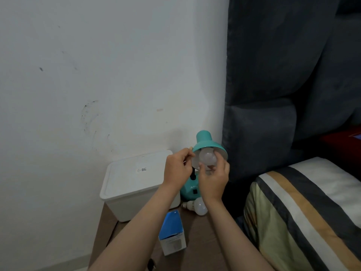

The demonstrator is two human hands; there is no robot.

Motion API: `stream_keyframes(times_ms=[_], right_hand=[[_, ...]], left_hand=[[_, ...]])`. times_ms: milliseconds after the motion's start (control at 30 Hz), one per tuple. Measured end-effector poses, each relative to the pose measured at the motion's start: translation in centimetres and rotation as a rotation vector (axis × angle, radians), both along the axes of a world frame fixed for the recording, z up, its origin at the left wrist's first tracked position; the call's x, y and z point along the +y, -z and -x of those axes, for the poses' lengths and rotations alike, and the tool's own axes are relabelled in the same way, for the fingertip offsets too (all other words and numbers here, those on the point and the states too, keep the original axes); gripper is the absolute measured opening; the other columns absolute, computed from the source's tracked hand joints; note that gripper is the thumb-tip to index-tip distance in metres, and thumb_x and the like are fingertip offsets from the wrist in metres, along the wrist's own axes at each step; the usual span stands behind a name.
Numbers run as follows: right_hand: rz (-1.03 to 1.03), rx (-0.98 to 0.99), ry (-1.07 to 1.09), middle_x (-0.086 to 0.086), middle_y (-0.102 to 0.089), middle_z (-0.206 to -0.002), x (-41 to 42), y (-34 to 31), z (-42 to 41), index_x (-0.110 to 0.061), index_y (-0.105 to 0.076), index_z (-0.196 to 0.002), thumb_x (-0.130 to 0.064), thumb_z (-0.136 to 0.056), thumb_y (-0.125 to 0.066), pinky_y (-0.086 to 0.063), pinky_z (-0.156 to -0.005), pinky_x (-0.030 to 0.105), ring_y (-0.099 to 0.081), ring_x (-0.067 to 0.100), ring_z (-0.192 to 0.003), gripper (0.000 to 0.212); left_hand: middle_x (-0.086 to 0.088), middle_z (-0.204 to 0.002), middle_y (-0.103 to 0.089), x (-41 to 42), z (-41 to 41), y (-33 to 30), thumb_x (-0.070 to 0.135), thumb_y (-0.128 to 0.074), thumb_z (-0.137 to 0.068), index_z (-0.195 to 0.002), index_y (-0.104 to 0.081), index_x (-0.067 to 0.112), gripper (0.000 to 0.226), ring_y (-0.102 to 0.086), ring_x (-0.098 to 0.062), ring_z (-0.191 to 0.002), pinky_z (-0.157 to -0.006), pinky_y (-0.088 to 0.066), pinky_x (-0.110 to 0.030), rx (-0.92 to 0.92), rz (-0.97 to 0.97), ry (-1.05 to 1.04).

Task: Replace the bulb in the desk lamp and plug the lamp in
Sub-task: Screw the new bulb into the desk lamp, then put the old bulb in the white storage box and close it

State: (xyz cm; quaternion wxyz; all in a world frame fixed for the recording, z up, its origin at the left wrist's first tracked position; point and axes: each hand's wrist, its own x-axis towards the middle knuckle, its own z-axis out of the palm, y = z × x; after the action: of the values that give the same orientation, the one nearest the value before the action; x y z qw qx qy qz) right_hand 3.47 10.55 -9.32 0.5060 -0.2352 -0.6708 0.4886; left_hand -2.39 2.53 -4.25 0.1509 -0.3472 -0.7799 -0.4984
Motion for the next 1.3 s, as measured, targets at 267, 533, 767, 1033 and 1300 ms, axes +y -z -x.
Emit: stream_keyframes(times_ms=[267,533,767,1033,1300], right_hand=[[0.012,-0.022,0.0,0.012,-0.051,-0.123,0.3,-0.6,-0.3,-0.01,-0.05,-0.131,-0.016,-0.081,-0.075,-0.041,-0.077,0.004,-0.055,0.016,-0.102,0.056],[0.011,-0.029,-0.008,0.01,-0.051,-0.125,0.6,-0.6,-0.4,-0.015,-0.048,-0.13,-0.021,-0.081,-0.075,-0.055,-0.087,0.033,-0.058,0.024,-0.108,0.057],[-0.037,-0.107,-0.044,0.008,-0.047,-0.121,0.6,-1.2,-1.3,-0.014,-0.048,-0.132,-0.014,-0.082,-0.071,-0.053,-0.081,0.03,-0.059,0.021,-0.098,0.054],[-0.42,0.016,-0.075,0.003,-0.056,-0.091,-2.7,-0.5,-2.2,-0.002,-0.064,-0.1,-0.002,-0.082,-0.068,-0.046,-0.074,0.012,-0.053,0.008,-0.079,0.018],[-0.357,-0.423,-0.508,0.005,-0.048,-0.126,-5.2,0.7,2.2,-0.012,-0.05,-0.13,-0.032,-0.079,-0.075,-0.041,-0.101,0.025,-0.048,0.016,-0.117,0.06]], left_hand=[[-0.011,-0.077,-0.072,0.0,-0.2,-0.3,-0.004,-0.057,-0.081,-0.083,-0.067,0.013,0.02,-0.068,-0.029,-0.069,-0.064,-0.056,-0.044,-0.01,0.003,0.0],[-0.009,-0.074,-0.071,0.0,-0.4,-0.5,-0.005,-0.056,-0.081,-0.083,-0.067,0.013,0.021,-0.066,-0.027,-0.065,-0.062,-0.055,-0.044,0.002,0.015,0.0],[-0.007,-0.119,-0.064,-1.2,-1.3,-1.8,0.004,-0.057,-0.085,-0.102,-0.063,0.013,0.02,-0.057,-0.019,-0.115,-0.093,-0.041,-0.019,-0.065,0.153,0.111],[-0.003,-0.124,-0.058,-7.6,-1.6,-1.1,0.013,-0.061,-0.087,-0.109,-0.06,0.014,0.022,-0.047,-0.014,-0.124,-0.095,-0.03,-0.017,-0.12,0.155,-0.057],[-0.01,-0.114,-0.063,-16.5,1.1,3.0,0.03,-0.073,-0.077,-0.11,-0.059,0.009,0.041,-0.055,-0.029,-0.111,-0.091,-0.042,-0.034,-0.212,0.22,-0.458]])
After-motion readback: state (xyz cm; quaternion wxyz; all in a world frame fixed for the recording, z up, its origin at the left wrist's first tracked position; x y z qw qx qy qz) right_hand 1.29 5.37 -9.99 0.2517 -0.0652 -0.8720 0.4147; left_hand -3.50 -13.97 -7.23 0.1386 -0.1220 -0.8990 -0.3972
